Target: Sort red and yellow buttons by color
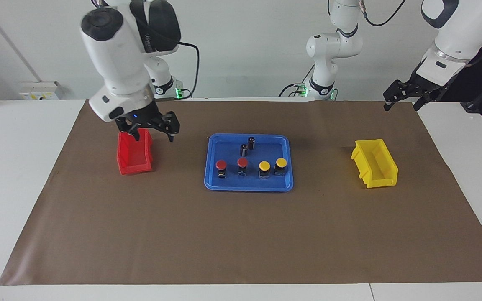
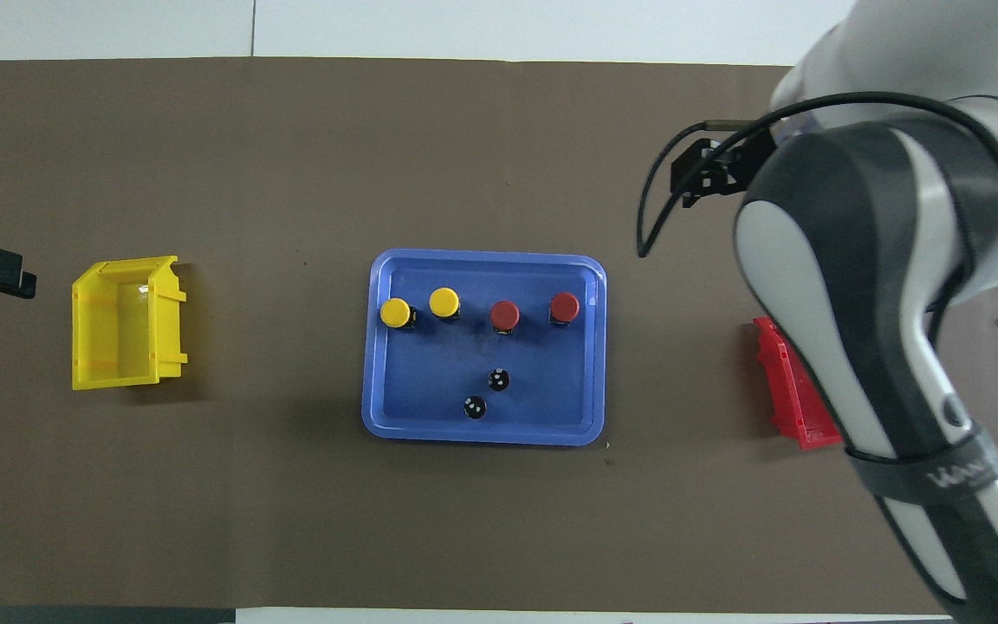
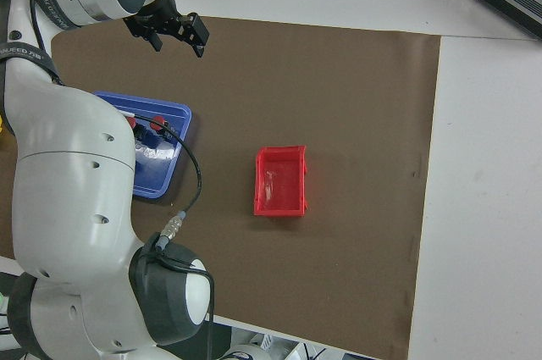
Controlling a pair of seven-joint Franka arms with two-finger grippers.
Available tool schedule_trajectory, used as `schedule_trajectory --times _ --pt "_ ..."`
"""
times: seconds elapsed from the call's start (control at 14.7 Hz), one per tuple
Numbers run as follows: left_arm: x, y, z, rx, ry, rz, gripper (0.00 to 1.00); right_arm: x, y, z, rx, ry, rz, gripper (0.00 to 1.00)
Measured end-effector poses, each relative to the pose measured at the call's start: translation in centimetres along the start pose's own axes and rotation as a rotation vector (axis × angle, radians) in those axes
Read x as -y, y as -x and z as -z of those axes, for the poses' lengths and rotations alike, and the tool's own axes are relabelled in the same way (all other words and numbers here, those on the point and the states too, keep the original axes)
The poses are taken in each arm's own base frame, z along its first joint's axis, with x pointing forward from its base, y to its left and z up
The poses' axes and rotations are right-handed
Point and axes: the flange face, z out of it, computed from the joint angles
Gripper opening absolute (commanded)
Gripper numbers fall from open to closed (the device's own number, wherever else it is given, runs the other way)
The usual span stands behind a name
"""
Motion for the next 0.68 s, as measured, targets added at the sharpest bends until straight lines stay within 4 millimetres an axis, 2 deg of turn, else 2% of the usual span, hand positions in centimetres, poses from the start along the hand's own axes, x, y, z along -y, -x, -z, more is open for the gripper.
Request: schedule_trajectory --times 0.14,0.27,0.41,0.48,0.68 --pt "0.0 0.0 0.0 0.0 0.0 0.0 1.0 6.0 0.3 -3.9 -0.029 -0.019 -0.015 1.0" --pt "0.0 0.0 0.0 0.0 0.0 0.0 1.0 9.9 1.0 -8.9 -0.031 -0.024 -0.009 1.0" --pt "0.0 0.0 0.0 0.0 0.0 0.0 1.0 10.4 1.5 -13.4 -0.026 -0.021 -0.006 1.0" --pt "0.0 0.0 0.0 0.0 0.0 0.0 1.0 10.2 1.8 -14.9 -0.016 -0.014 -0.006 1.0" --pt "0.0 0.1 0.2 -0.005 0.0 0.0 1.0 10.0 3.0 -16.8 0.016 0.006 0.0 0.99"
